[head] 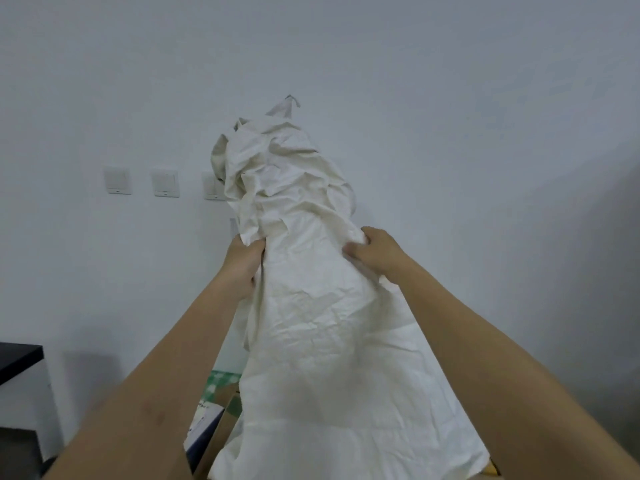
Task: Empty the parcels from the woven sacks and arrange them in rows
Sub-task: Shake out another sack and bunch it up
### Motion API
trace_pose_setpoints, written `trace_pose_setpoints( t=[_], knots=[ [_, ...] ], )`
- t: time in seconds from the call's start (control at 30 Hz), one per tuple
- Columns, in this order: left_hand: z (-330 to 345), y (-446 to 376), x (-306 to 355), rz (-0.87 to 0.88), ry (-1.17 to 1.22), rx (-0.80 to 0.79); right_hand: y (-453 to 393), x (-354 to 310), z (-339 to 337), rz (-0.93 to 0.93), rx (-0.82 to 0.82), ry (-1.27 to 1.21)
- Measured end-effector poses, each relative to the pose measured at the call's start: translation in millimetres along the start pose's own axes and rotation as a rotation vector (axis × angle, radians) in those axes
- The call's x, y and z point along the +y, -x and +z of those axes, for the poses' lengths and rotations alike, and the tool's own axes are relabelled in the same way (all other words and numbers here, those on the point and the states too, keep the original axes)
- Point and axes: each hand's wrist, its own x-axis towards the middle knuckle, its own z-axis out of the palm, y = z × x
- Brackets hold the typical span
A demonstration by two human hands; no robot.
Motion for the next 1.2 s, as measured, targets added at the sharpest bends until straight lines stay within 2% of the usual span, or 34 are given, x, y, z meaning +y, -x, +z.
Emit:
trace_pose_setpoints(
  t=[0.1,0.2,0.27,0.4,0.53,0.63,0.7,0.8,0.9,0.97,1.1,1.2],
  knots=[
    [17,-6,22,0.018,0.078,0.004,-19,-26,-18,0.046,0.206,-0.206],
    [38,-15,47,0.099,0.158,-0.027,-27,-57,-35,-0.013,0.334,-0.532],
    [47,-22,58,0.145,0.201,-0.059,-28,-61,-39,-0.051,0.326,-0.5],
    [56,-29,77,0.178,0.2,-0.048,-33,-61,-55,-0.017,0.217,-0.237],
    [61,-29,92,0.258,0.211,-0.037,-31,-65,-68,-0.111,0.333,-0.501],
    [64,-28,81,0.208,0.1,-0.008,-29,-40,-57,-0.011,0.167,-0.274],
    [59,-33,69,0.151,0.036,0.004,-29,-27,-52,0.011,0.153,-0.162],
    [48,-37,50,0.097,0.008,-0.001,-21,-16,-50,0.004,0.172,-0.243],
    [42,-31,36,0.045,0.013,0.001,-2,-13,-50,0.054,0.007,-0.386],
    [39,-26,30,0.008,0.035,-0.032,11,-15,-49,0.035,-0.047,-0.4],
    [33,-18,16,-0.066,0.026,-0.123,24,-10,-38,-0.102,-0.095,-0.116],
    [29,-16,2,-0.103,0.058,-0.181,31,-5,-29,-0.08,-0.153,0.082]
  ],
)
